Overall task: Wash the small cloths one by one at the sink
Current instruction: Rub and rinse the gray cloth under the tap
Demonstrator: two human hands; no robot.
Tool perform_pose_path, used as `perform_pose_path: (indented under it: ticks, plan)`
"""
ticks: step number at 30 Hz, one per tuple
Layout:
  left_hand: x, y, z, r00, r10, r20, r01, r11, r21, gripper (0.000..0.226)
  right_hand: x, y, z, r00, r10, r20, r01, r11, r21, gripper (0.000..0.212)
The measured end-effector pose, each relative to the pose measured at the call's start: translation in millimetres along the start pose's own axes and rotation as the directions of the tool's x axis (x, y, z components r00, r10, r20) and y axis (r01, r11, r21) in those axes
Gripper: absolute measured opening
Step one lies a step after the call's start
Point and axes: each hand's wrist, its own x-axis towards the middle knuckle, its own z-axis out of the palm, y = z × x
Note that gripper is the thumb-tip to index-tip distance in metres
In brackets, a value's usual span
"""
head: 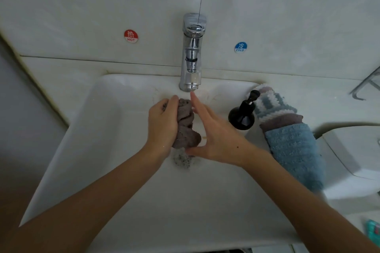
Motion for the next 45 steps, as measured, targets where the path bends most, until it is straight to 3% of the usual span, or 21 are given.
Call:
perform_pose_path:
  ticks: [3, 6, 9, 12, 16, 20, 24, 31, 39, 42, 45]
  plan:
    - [-1.5, 0.7, 1.3, 1.0, 0.006, 0.005, -0.006, 0.999, 0.041, 0.038, 4.8, -1.7, 3.8, 0.999, 0.043, 0.013, -0.043, 0.999, 0.007, 0.114]
    - [-0.9, 1.0, 0.6, 1.0, 0.018, -0.003, -0.018, 0.998, 0.063, 0.038, 10.7, 1.2, 1.0, 0.992, 0.086, -0.093, -0.065, 0.976, 0.21, 0.079]
    - [1.5, 0.9, -0.1, 0.998, 0.044, -0.035, -0.041, 0.995, 0.085, 0.035, 12.2, -1.1, -2.1, 0.976, 0.164, -0.14, -0.087, 0.893, 0.442, 0.057]
    - [0.5, 1.5, 0.4, 0.997, 0.066, -0.036, -0.062, 0.994, 0.094, 0.022, 16.0, -11.2, 0.9, 0.947, 0.28, -0.159, -0.133, 0.789, 0.599, 0.049]
    - [-6.7, -3.0, 4.3, 0.996, 0.094, -0.001, -0.094, 0.99, 0.106, 0.012, 20.6, -28.7, 7.4, 0.899, 0.435, -0.058, -0.226, 0.572, 0.789, 0.045]
    - [-8.8, -11.2, 9.9, 0.997, 0.077, 0.023, -0.079, 0.993, 0.087, 0.025, 21.0, -41.3, 16.1, 0.86, 0.501, -0.102, -0.163, 0.459, 0.873, 0.035]
    - [-7.8, -12.7, 9.7, 0.996, 0.093, -0.009, -0.091, 0.985, 0.145, 0.039, 23.8, -48.0, 23.8, 0.805, 0.567, -0.172, -0.158, 0.484, 0.861, 0.017]
    - [-18.4, -13.6, 18.1, 0.988, 0.154, -0.035, -0.144, 0.971, 0.192, 0.039, 24.2, -47.3, 25.0, 0.748, 0.621, -0.234, -0.197, 0.544, 0.815, 0.028]
    - [-20.6, -16.1, 15.7, 0.965, 0.258, -0.036, -0.242, 0.939, 0.244, 0.041, 21.3, -44.7, 32.6, 0.766, 0.579, -0.28, -0.175, 0.607, 0.775, 0.031]
    - [-16.2, -16.1, 13.8, 0.964, 0.26, -0.049, -0.245, 0.948, 0.205, 0.041, 22.6, -44.4, 39.9, 0.778, 0.566, -0.274, -0.156, 0.596, 0.788, 0.019]
    - [-10.8, -13.5, 12.0, 0.973, 0.219, -0.074, -0.207, 0.967, 0.148, 0.037, 22.6, -45.3, 43.9, 0.795, 0.534, -0.287, -0.136, 0.618, 0.774, 0.032]
